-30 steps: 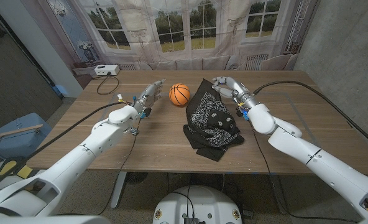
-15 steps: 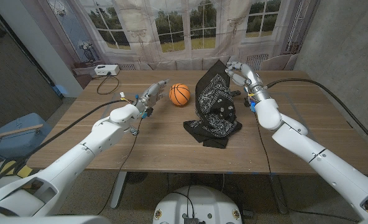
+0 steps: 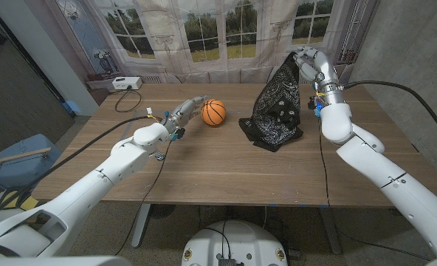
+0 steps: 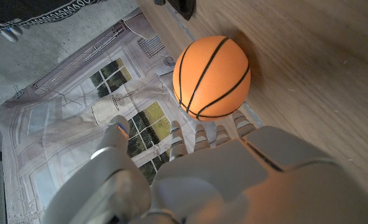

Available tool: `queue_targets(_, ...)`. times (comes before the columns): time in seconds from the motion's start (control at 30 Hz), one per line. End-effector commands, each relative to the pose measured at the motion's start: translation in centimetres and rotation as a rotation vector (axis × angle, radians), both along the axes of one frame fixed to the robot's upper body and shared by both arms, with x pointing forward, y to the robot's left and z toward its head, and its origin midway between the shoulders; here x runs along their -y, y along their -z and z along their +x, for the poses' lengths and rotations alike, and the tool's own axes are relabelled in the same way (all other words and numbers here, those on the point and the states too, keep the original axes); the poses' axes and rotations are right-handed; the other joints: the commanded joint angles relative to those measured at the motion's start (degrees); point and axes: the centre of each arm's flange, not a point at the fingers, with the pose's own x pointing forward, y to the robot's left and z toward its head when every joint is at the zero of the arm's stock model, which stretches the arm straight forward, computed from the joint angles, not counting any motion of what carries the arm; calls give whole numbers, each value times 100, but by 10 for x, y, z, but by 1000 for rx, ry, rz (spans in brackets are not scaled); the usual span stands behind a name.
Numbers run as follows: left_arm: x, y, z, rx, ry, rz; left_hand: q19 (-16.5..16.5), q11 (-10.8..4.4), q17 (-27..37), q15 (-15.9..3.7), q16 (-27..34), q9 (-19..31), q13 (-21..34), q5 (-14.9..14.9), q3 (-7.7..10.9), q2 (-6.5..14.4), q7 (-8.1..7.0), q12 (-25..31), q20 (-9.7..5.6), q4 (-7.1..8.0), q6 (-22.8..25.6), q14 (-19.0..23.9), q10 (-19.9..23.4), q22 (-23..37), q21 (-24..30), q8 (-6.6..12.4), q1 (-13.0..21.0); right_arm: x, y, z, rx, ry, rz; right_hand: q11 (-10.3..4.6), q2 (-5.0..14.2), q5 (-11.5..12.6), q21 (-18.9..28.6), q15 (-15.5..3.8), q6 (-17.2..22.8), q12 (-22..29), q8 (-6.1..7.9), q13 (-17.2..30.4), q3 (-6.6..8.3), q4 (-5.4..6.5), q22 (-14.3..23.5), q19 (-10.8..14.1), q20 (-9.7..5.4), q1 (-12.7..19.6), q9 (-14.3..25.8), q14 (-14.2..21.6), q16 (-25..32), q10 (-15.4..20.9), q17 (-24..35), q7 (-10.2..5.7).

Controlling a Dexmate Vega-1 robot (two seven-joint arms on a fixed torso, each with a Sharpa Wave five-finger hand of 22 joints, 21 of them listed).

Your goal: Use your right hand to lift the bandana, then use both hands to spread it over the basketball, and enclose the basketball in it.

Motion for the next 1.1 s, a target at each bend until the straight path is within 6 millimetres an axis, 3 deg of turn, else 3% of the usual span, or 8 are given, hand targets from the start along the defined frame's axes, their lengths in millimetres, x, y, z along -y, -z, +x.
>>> queue_targets(0.03,6,3,-4,13,12,25,14,22,35,51,43,31,19,36,19,-19,-23,53,55,-11,71,-21,14,30,25,23,80,14,-28,-30,114,78,78,-36,-11,55,38,-599,298,32,43,34,-49,-8,6,27,-21,48,17,53,55,42,41,-295)
queue_targets(0.47,11,3,-3,15,3,66,13,39,36,84,40,34,20,40,32,-26,-17,33,54,-14,48,-26,-23,30,24,-8,156,14,-59,-63,222,134,140,-65,-13,75,55,-637,342,51,77,57,-98,-9,8,48,-16,76,4,78,101,105,83,-293)
queue_targets(0.77,18,-1,2,22,-2,118,42,72,38,136,40,41,22,51,93,21,-186,10,47,-38,9,-25,-74,28,34,-40,340,5,-76,-82,333,183,283,-69,-12,108,80,-661,401,96,113,89,-143,-11,8,87,1,112,-31,205,191,240,131,-273)
queue_targets(1.1,29,-8,7,30,2,175,71,69,40,184,41,47,24,57,161,80,-203,-4,43,-57,10,-20,-105,26,42,-48,528,-2,-97,-105,403,229,309,-53,-20,136,99,-677,420,103,146,112,-154,-9,8,120,6,127,-29,237,206,272,145,-263)
